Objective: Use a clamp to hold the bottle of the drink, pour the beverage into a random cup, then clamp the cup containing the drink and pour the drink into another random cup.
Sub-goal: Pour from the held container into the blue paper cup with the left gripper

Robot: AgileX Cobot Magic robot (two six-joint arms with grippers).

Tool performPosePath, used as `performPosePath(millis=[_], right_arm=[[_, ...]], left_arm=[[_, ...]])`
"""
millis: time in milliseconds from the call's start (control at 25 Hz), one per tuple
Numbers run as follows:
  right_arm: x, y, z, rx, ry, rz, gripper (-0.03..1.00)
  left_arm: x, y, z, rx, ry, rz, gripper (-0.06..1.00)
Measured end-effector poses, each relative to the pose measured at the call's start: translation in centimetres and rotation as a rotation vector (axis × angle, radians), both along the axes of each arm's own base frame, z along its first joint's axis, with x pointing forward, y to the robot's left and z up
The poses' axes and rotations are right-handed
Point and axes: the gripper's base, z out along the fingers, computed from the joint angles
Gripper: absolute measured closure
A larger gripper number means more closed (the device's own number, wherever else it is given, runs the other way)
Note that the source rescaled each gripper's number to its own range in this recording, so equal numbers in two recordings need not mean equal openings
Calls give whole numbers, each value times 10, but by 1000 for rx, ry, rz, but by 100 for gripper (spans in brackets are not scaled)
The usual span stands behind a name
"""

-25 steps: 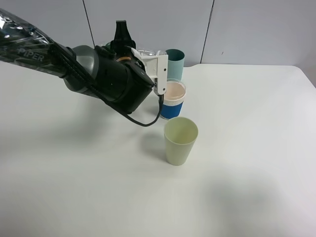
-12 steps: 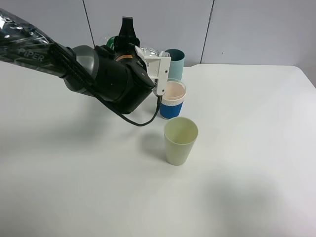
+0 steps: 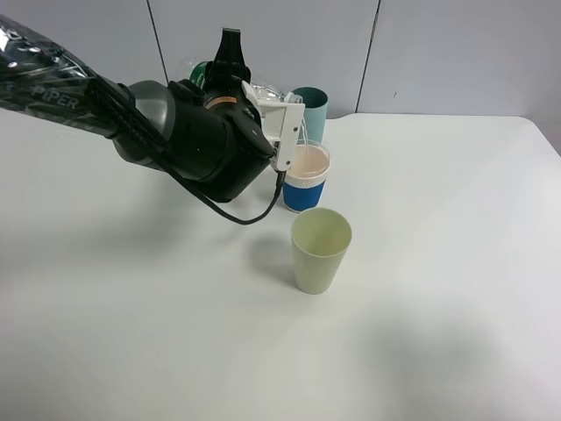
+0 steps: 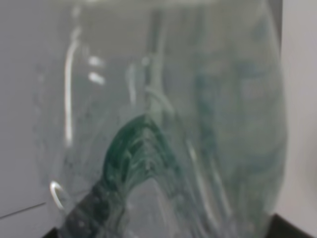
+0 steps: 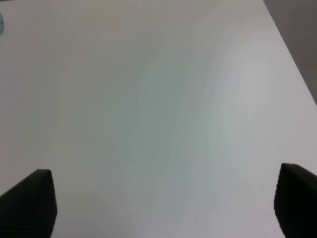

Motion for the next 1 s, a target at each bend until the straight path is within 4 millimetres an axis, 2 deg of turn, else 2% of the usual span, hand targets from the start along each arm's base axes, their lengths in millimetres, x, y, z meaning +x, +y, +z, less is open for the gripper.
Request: performPosePath(millis=[1000], right_arm=[[0,0,0,0,0,0,36]], left_arm=[[0,-1,3,77,-10,-17,93]])
